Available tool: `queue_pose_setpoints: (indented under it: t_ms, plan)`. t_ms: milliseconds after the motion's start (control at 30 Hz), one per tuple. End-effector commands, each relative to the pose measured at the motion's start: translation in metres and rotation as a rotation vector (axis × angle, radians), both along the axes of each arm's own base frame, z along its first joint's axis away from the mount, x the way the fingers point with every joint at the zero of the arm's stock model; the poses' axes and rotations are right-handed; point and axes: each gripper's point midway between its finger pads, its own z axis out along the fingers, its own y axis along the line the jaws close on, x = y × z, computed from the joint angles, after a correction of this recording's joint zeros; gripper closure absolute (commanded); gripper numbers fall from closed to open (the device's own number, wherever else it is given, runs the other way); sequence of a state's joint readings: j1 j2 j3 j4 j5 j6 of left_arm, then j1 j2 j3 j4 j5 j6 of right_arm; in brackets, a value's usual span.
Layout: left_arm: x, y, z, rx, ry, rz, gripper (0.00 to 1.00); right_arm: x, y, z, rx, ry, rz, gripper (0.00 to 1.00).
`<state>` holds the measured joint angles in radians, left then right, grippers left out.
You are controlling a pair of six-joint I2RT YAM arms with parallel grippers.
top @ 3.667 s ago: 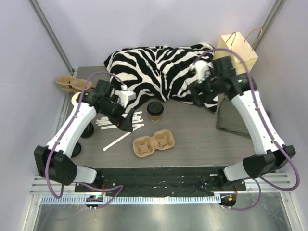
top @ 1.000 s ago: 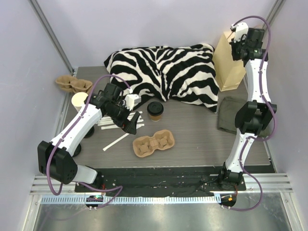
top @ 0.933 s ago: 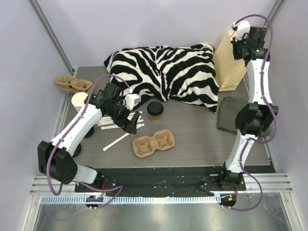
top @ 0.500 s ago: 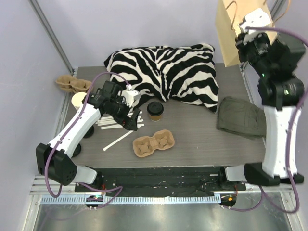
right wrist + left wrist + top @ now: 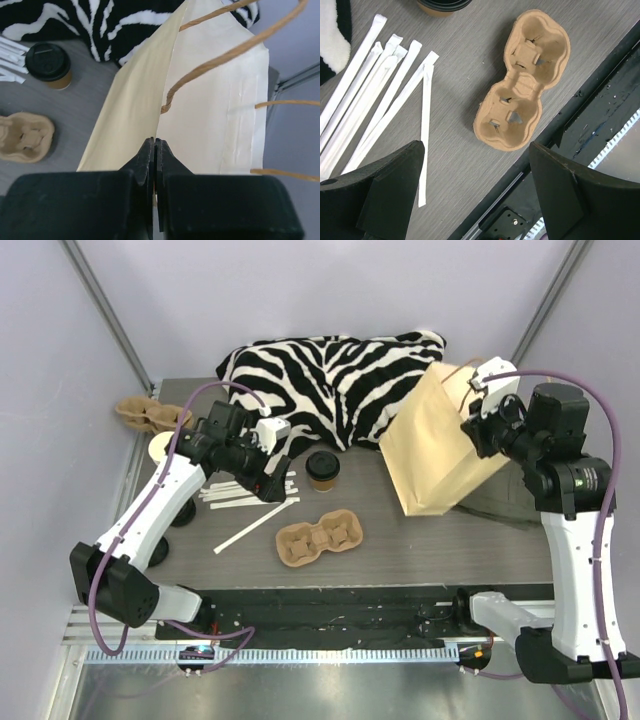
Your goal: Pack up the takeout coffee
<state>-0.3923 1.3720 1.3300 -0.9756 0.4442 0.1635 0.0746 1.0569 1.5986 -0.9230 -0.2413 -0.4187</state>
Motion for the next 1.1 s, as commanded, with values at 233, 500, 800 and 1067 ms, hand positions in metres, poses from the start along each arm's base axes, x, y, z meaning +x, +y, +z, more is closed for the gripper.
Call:
queue_pose_setpoints:
  t_ms: [233, 500, 800, 1067]
  plan:
    - [0.013, -0.005, 0.02, -0.027, -0.073, 0.011, 0.09, -0.058, 0.018, -0.046, 0.143, 0.172, 0.037, 0.99]
    - [0.012, -0.003, 0.015, -0.01, -0.053, 0.013, 0.1, -0.059, 0.039, -0.087, 0.278, 0.358, 0.036, 0.99]
    - [0.006, -0.003, 0.014, -0.015, -0.045, -0.002, 0.09, -0.076, 0.085, -0.056, 0.352, 0.405, 0.292, 0.15]
    - [-0.002, -0.01, 0.013, -0.06, -0.009, -0.034, 0.09, -0.072, 0.077, 0.035, 0.262, 0.161, 0.339, 0.14]
